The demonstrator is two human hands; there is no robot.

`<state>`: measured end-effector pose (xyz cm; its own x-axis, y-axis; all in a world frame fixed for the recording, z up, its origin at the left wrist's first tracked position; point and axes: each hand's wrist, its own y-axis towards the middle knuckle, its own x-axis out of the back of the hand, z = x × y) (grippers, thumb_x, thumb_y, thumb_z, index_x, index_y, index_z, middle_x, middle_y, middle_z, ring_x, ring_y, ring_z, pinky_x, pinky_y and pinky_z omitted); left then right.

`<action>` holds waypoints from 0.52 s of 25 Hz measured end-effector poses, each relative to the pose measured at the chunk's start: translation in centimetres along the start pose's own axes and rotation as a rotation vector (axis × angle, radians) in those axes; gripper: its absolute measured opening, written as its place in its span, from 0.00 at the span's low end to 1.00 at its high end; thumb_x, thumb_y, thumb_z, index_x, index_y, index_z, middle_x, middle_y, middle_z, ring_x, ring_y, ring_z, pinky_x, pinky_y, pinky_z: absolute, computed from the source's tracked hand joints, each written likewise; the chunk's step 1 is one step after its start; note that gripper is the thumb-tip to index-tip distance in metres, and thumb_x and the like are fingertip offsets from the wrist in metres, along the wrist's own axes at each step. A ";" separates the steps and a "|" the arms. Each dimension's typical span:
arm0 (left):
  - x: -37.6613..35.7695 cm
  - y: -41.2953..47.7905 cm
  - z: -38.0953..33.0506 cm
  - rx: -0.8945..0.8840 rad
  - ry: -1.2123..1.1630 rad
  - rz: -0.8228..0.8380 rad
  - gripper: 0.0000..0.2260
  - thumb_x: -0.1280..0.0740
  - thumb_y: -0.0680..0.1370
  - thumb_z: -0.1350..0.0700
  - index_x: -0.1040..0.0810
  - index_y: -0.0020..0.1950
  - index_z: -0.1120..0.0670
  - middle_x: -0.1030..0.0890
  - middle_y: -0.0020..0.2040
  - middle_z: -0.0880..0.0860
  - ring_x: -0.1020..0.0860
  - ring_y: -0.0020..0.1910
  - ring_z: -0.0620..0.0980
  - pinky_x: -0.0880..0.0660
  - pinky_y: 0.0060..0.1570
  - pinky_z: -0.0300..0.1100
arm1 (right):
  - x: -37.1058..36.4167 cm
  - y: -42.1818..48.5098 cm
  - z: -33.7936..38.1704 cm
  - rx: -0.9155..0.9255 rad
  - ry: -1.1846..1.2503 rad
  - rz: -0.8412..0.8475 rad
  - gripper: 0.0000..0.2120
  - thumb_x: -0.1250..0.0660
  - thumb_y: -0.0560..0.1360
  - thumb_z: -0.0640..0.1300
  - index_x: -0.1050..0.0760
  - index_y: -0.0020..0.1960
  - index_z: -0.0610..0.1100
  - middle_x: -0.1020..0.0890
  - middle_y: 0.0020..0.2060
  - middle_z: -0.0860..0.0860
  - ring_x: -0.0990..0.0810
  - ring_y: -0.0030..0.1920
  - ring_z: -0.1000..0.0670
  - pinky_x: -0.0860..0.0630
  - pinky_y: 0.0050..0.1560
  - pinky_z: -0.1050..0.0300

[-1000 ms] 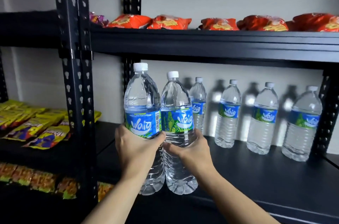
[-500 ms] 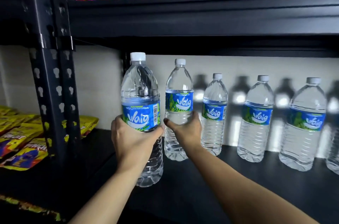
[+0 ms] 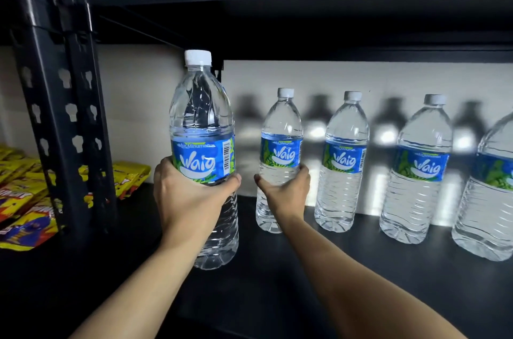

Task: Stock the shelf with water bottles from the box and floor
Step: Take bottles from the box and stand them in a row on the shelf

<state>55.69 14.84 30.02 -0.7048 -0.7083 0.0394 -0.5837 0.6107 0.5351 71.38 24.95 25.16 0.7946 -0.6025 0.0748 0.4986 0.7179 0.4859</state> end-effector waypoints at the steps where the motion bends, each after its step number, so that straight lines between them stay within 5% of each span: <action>1: 0.0 0.0 0.1 0.001 -0.003 -0.002 0.35 0.18 0.51 0.42 0.26 0.51 0.54 0.20 0.49 0.52 0.20 0.48 0.55 0.21 0.50 0.53 | 0.2 -0.5 -0.1 0.014 -0.018 0.023 0.44 0.17 0.60 0.51 0.35 0.67 0.40 0.29 0.59 0.46 0.31 0.65 0.44 0.33 0.69 0.49; 8: -0.2 -0.3 0.4 0.028 0.001 -0.008 0.37 0.21 0.48 0.39 0.25 0.51 0.54 0.19 0.49 0.52 0.20 0.48 0.55 0.20 0.49 0.53 | 2.2 -2.0 -3.2 -0.125 -0.111 0.223 0.49 0.16 0.61 0.50 0.38 0.74 0.42 0.32 0.64 0.47 0.30 0.67 0.48 0.35 0.70 0.57; 13: -0.4 -0.5 0.1 0.003 0.032 0.000 0.36 0.18 0.50 0.42 0.25 0.52 0.56 0.20 0.50 0.53 0.20 0.49 0.56 0.21 0.50 0.53 | 1.1 -1.9 -3.4 -0.127 -0.154 0.167 0.48 0.16 0.60 0.52 0.38 0.72 0.42 0.32 0.66 0.47 0.31 0.68 0.44 0.35 0.70 0.53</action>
<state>56.25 14.85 29.65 -0.6913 -0.7194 0.0667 -0.5851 0.6117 0.5324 72.53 24.09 21.41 0.8124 -0.5109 0.2811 0.4121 0.8441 0.3431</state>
